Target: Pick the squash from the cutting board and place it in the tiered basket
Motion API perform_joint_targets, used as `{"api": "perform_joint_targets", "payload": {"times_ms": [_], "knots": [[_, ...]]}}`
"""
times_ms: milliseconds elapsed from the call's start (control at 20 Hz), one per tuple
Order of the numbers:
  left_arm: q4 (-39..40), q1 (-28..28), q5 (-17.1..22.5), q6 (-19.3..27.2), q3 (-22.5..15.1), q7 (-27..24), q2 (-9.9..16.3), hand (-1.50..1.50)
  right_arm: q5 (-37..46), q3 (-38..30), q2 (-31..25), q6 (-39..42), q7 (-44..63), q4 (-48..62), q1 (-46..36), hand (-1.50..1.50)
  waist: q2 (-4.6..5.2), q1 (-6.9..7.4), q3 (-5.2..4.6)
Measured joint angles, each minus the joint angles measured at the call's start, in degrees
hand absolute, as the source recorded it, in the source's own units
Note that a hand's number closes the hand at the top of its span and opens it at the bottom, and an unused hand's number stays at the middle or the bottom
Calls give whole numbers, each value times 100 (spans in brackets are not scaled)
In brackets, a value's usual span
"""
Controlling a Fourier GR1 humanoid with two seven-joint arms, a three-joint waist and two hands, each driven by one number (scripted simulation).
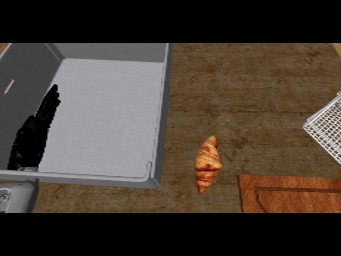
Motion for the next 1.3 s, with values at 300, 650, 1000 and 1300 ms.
{"api": "perform_joint_targets", "payload": {"times_ms": [300, 650, 1000, 1300], "knots": [[30, 28, -1, -33, 79, -20, 24, 0, -562, -402, 7, 227, 143, 533, -354, -150, 9, -40, 25], [-50, -16, -2, -90, 75, 52, -7, 0, -891, -819, -758, 634, 507, 1637, -936, -150, 52, 3, 53], [-9, -61, -53, -34, 87, 20, -44, 0, -992, -897, -1504, 1141, 773, 2525, -918, -150, 92, 25, 78], [-46, -19, -47, -42, 68, -2, -78, 0, -1171, -978, -1738, 1240, 706, 2838, -713, -150, 110, 3, 107]]}}
